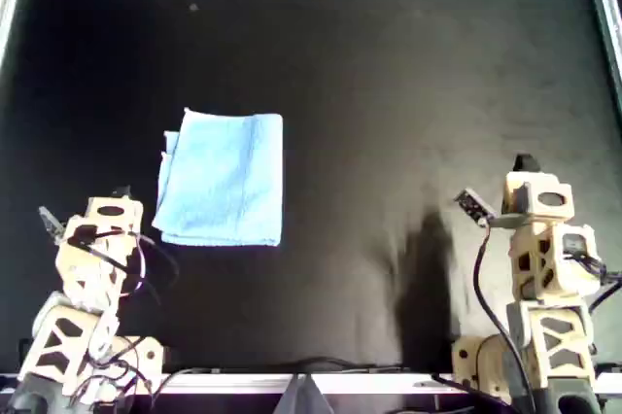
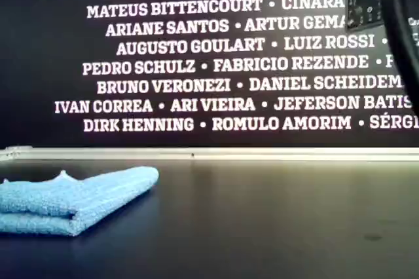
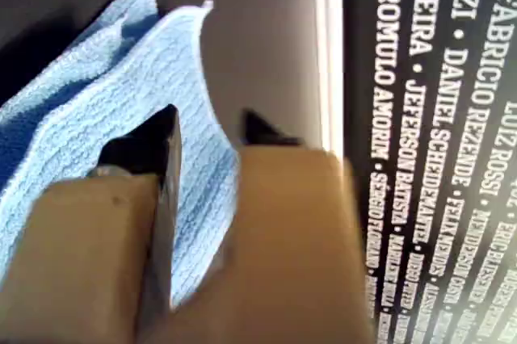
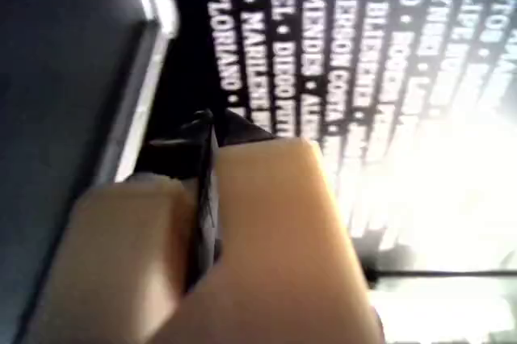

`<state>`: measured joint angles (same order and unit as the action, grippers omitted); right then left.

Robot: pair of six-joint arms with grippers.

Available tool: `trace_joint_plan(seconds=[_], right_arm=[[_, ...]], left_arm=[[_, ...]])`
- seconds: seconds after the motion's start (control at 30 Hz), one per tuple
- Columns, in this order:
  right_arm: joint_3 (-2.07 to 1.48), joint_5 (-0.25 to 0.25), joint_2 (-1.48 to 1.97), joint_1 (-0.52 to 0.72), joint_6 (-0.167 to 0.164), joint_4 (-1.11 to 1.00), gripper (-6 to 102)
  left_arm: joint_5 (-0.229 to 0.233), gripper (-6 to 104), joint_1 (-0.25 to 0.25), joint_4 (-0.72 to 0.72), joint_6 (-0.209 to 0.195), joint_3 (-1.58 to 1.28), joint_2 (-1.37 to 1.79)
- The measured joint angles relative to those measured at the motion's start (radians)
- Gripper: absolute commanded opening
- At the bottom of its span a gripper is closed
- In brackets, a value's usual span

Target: Fold a cloth

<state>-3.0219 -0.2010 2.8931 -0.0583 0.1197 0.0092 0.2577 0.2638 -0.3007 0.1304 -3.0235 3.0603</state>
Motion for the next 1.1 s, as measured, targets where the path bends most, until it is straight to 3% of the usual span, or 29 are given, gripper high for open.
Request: trace_joint_plan(seconds=[0.13, 0.67, 0.73, 0.8, 0.93, 1.0, 1.1], right_arm=[[0.000, 0.000, -0.035, 0.000, 0.000, 0.063, 2], [0.000, 0.000, -0.029, 0.000, 0.000, 0.463, 3], [0.000, 0.003, -0.028, 0.000, 0.009, 0.480, 3], [0.000, 0.003, -0.028, -0.003, 0.009, 0.495, 3], [0.000, 0.003, -0.035, -0.009, 0.009, 0.502, 2], [0.000, 0.003, -0.040, -0.009, 0.009, 0.503, 2], [0.000, 0.003, -0.043, -0.009, 0.009, 0.503, 3]], left_arm=[[0.002, -3, 0.000, -0.005, 0.000, 0.000, 0.000], [-0.002, -2, 0.000, -0.298, -0.020, 0.000, 0.003], [-0.002, -2, 0.000, -0.301, -0.072, 0.000, 0.005], [-0.002, -2, 0.000, -0.302, -0.152, 0.000, 0.006], [-0.002, -2, 0.000, -0.311, -0.367, 0.000, 0.006], [-0.002, -2, 0.000, -0.339, -0.414, 0.000, 0.006], [-0.002, -2, 0.000, -0.403, -0.428, 0.000, 0.006]])
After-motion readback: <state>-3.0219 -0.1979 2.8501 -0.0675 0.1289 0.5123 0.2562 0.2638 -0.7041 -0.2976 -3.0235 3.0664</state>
